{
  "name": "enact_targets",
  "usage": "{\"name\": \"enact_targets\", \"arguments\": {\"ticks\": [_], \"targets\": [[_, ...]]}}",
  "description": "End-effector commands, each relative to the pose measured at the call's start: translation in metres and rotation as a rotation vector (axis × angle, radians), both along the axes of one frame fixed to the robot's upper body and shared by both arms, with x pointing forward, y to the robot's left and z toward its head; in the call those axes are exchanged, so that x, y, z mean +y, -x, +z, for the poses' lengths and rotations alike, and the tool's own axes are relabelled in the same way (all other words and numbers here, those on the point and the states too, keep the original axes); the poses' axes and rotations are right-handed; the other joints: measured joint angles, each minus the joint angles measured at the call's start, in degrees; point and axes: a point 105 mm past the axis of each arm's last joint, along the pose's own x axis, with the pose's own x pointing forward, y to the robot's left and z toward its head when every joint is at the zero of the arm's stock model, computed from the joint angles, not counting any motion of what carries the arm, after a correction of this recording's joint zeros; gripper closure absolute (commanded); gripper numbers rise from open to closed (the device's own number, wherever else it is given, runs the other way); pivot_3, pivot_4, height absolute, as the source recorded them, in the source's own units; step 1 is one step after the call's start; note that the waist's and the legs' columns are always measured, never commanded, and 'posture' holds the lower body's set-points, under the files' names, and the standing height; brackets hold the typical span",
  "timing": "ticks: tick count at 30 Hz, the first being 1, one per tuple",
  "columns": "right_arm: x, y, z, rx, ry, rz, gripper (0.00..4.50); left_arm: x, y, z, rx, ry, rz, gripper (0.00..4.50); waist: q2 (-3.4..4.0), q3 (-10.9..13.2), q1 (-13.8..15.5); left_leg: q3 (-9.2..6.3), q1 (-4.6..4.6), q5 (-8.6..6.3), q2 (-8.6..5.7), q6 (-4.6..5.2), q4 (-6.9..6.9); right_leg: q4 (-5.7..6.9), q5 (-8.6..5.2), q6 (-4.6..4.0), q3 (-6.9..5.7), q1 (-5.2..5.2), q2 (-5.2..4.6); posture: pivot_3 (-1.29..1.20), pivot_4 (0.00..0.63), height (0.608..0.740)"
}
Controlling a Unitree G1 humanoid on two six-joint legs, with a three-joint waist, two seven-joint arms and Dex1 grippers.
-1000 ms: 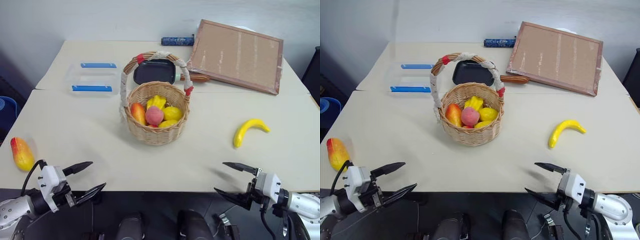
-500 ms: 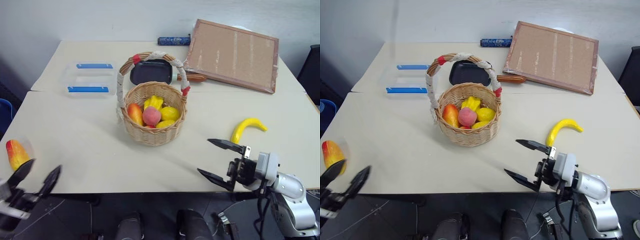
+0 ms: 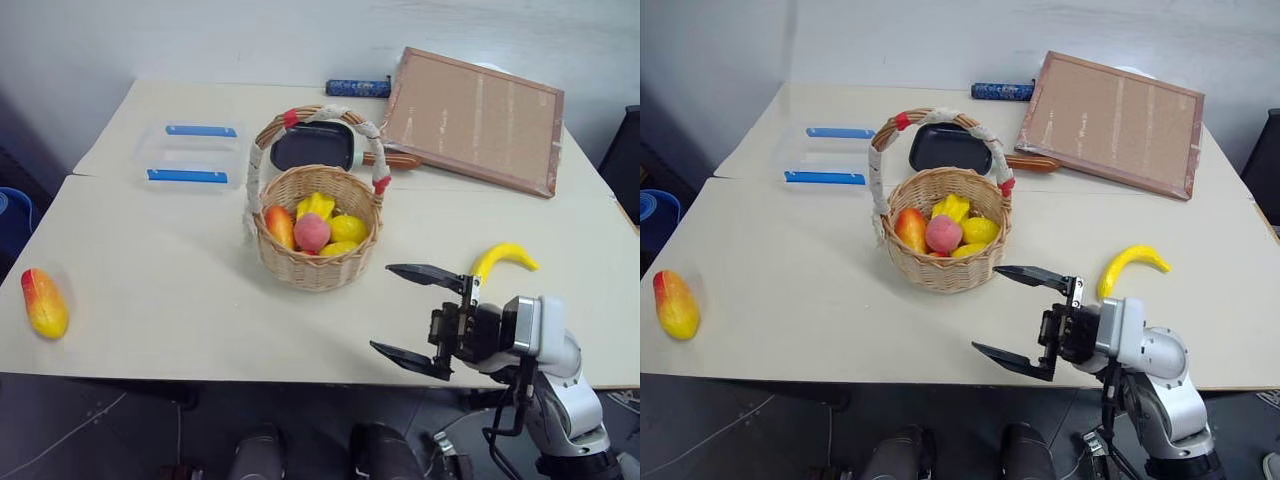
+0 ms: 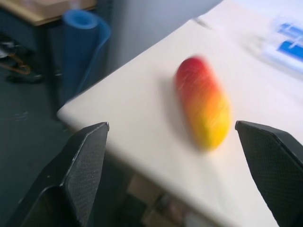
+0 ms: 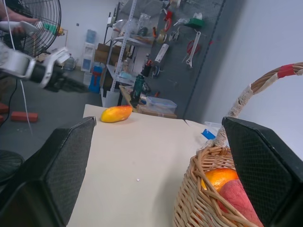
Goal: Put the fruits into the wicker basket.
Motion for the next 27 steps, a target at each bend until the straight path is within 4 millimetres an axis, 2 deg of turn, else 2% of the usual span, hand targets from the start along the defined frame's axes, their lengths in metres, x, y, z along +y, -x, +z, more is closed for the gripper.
{"name": "enact_targets", "arguments": {"ticks": [1,4,7,11,15,19,20,22,24,26,27], "targets": [[0.001,0.003,-0.001,-0.030,0.033,0.027,0.04,0.000,-0.028,0.009,0.207,-0.012,-0.051,0.00,0.01,0.0,-0.2,0.00,0.02,0.01,0.00,-0.02,0.00,0.08,0.00,0.01,-0.01,-0.02,0.00,0.00,0.150,0.740],[0.002,-0.001,-0.001,-0.035,0.033,0.025,0.04,-0.001,-0.049,0.004,0.327,0.023,-0.091,0.00,0.23,0.1,-0.7,0.06,0.06,0.02,-0.03,-0.03,-0.03,0.12,0.01,0.01,0.00,-0.03,0.01,0.00,0.150,0.740],[0.003,-0.003,-0.001,-0.042,0.029,0.020,0.04,0.015,-0.058,-0.005,0.410,0.051,-0.017,0.00,0.37,0.2,-1.4,0.25,0.08,0.17,-0.05,-0.40,-0.09,0.18,0.01,0.02,-0.01,-0.16,0.04,0.00,0.150,0.740],[0.004,-0.003,-0.001,-0.037,0.027,0.007,0.04,0.019,-0.073,-0.016,0.460,0.075,-0.028,0.00,0.31,0.2,-2.3,0.24,0.08,0.09,0.10,-0.77,-0.15,0.25,-0.01,-0.01,-0.01,-0.28,0.48,0.00,0.150,0.740],[0.000,-0.005,-0.002,-0.039,0.034,-0.030,0.00,0.024,-0.086,-0.018,0.445,0.044,-0.039,0.86,0.34,0.2,-2.3,0.30,0.05,0.11,0.20,-0.90,-0.20,0.25,-0.02,-0.03,0.07,-0.35,0.64,0.00,0.150,0.740],[-0.006,-0.006,-0.005,-0.033,0.050,-0.072,0.00,0.017,-0.101,0.007,0.242,-0.030,-0.133,2.27,0.30,0.2,-2.2,0.40,0.07,0.11,0.21,-0.90,-0.17,0.24,-0.02,-0.04,0.19,-0.39,0.62,0.00,0.150,0.740],[-0.007,-0.006,-0.006,-0.031,0.052,-0.078,0.00,0.015,-0.103,0.012,0.193,-0.047,-0.162,2.45,0.30,0.2,-2.2,0.41,0.07,0.11,0.21,-0.90,-0.14,0.24,-0.01,-0.05,0.21,-0.39,0.61,0.00,0.150,0.740],[-0.014,-0.009,-0.009,-0.024,0.063,-0.126,0.00,-0.010,-0.107,0.047,-0.053,-0.166,-0.354,2.54,0.28,0.2,-2.2,0.44,0.08,0.11,0.21,-0.90,-0.14,0.24,-0.01,-0.06,0.25,-0.39,0.59,0.00,0.150,0.740],[-0.025,-0.012,-0.012,-0.033,0.099,-0.183,0.00,-0.060,-0.101,0.077,-0.261,-0.247,-0.653,2.54,0.23,0.1,-2.2,0.45,0.07,0.11,0.24,-0.91,-0.14,0.25,0.00,-0.07,0.23,-0.40,0.60,0.00,0.150,0.740],[-0.039,-0.016,-0.012,-0.043,0.125,-0.253,0.00,-0.119,-0.089,0.085,-0.300,-0.254,-1.004,2.54,0.16,0.1,-2.1,0.48,0.04,0.09,0.23,-0.90,-0.12,0.21,0.00,-0.07,0.25,-0.39,0.58,0.00,0.150,0.740],[-0.044,-0.017,-0.012,-0.047,0.133,-0.282,0.00,-0.139,-0.084,0.083,-0.272,-0.255,-1.127,2.54,0.18,0.1,-2.1,0.48,0.04,0.08,0.21,-0.89,-0.09,0.20,0.01,-0.06,0.26,-0.39,0.56,0.00,0.150,0.740]]}}
